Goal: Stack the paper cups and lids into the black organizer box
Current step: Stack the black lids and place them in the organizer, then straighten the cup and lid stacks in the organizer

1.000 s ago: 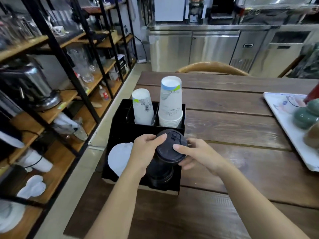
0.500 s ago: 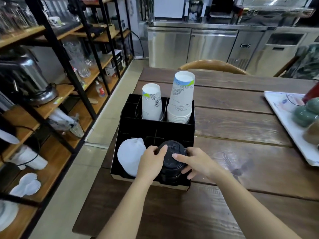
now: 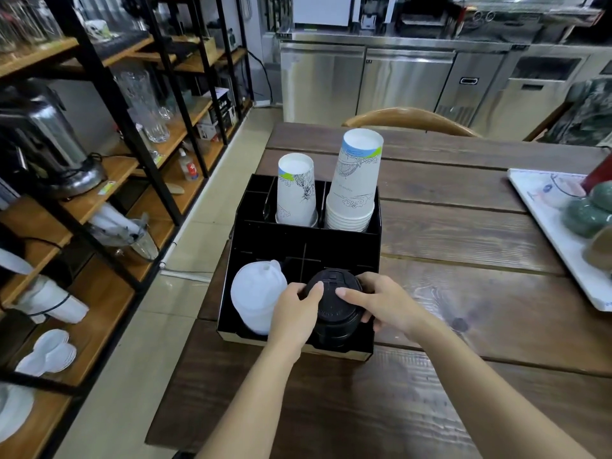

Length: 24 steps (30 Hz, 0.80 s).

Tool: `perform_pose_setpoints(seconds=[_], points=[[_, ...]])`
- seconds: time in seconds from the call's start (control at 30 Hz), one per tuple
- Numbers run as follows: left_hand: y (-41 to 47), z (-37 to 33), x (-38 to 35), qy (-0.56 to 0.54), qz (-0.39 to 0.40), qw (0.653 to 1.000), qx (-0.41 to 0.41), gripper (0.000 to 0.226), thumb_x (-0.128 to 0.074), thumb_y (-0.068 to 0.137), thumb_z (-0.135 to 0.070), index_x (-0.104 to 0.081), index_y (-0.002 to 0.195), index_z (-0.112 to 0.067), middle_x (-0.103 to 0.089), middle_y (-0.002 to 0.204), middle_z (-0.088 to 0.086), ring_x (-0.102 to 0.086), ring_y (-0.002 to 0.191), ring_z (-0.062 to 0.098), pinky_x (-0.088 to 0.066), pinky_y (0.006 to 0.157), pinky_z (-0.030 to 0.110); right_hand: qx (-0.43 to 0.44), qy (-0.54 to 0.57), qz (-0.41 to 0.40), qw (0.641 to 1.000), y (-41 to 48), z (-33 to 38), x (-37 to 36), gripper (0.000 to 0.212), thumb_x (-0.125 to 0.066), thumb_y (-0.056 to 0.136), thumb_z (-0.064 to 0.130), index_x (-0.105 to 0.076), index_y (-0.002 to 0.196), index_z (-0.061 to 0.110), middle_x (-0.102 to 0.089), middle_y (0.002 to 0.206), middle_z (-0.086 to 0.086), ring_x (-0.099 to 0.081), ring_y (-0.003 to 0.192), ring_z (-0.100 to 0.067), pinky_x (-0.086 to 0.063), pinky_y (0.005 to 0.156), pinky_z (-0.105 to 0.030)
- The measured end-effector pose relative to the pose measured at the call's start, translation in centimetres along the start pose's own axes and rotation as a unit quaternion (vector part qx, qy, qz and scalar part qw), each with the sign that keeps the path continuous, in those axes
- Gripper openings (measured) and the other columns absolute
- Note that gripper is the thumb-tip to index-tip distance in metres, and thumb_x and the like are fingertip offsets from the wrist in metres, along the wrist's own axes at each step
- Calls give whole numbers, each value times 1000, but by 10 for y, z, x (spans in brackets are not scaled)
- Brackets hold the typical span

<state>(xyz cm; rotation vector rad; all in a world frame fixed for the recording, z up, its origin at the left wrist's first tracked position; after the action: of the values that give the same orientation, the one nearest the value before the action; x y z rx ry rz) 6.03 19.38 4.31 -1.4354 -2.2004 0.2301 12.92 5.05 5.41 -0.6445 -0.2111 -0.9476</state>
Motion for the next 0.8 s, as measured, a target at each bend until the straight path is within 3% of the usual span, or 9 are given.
perform_pose_setpoints(seconds=[0.33, 0.47, 0.63, 0.7, 0.77, 0.8], points=[[1, -3, 3, 41, 37, 998, -8, 39, -48, 93, -39, -52, 125, -16, -60, 115, -3, -54, 99, 13, -41, 81, 27, -14, -39, 11, 999, 0, -2, 4, 44, -58, 82, 54, -54, 109, 20, -71, 96, -6, -62, 51, -18, -40, 35, -23], [-1, -26, 15, 87, 3, 995, -51, 38, -50, 93, -36, -54, 124, -16, -60, 118, -3, -55, 106, 15, -43, 88, 28, 16, -25, -67, 997, 4, 4, 23, 38, -59, 84, 49, -55, 108, 20, -68, 99, -5, -60, 48, -14, -37, 34, -15], [2, -84, 30, 32, -47, 982, -178, 27, -55, 91, -29, -62, 114, -15, -65, 105, -5, -59, 98, 9, -42, 80, 16, 66, 50, -195, 977, 13, 24, 58, 23, -60, 88, 27, -64, 102, 9, -72, 83, -5, -59, 54, -15, -42, 53, -24], [10, -106, 29, 12, -45, 976, -213, 30, -55, 92, -26, -60, 119, -14, -63, 111, -5, -58, 98, 7, -41, 79, 13, 84, 80, -218, 969, 21, 34, 70, 21, -60, 87, 21, -62, 106, 12, -69, 86, -1, -64, 71, -17, -52, 64, -32], [23, -120, 21, 0, 1, 974, -228, 45, -54, 92, -26, -48, 135, -15, -55, 127, -7, -52, 110, 4, -36, 92, 16, 99, 94, -230, 964, 30, 45, 78, 27, -61, 85, 14, -58, 111, 19, -66, 89, 5, -63, 92, -20, -54, 84, -45], [31, -124, 16, -3, 33, 972, -234, 53, -54, 93, -28, -39, 142, -17, -47, 138, -8, -46, 122, 4, -33, 100, 19, 102, 89, -230, 964, 34, 51, 81, 35, -60, 84, 11, -55, 118, 20, -65, 92, 4, -61, 99, -21, -51, 90, -43]])
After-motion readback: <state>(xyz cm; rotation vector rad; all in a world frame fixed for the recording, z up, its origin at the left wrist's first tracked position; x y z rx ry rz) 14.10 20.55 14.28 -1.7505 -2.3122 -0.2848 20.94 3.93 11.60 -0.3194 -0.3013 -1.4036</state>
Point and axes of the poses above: each hand's wrist, its own y-axis towards the middle knuckle, its own x-axis out of the back of the hand, z = x × y, the point moved 4 cm from there along y, towards the middle knuckle
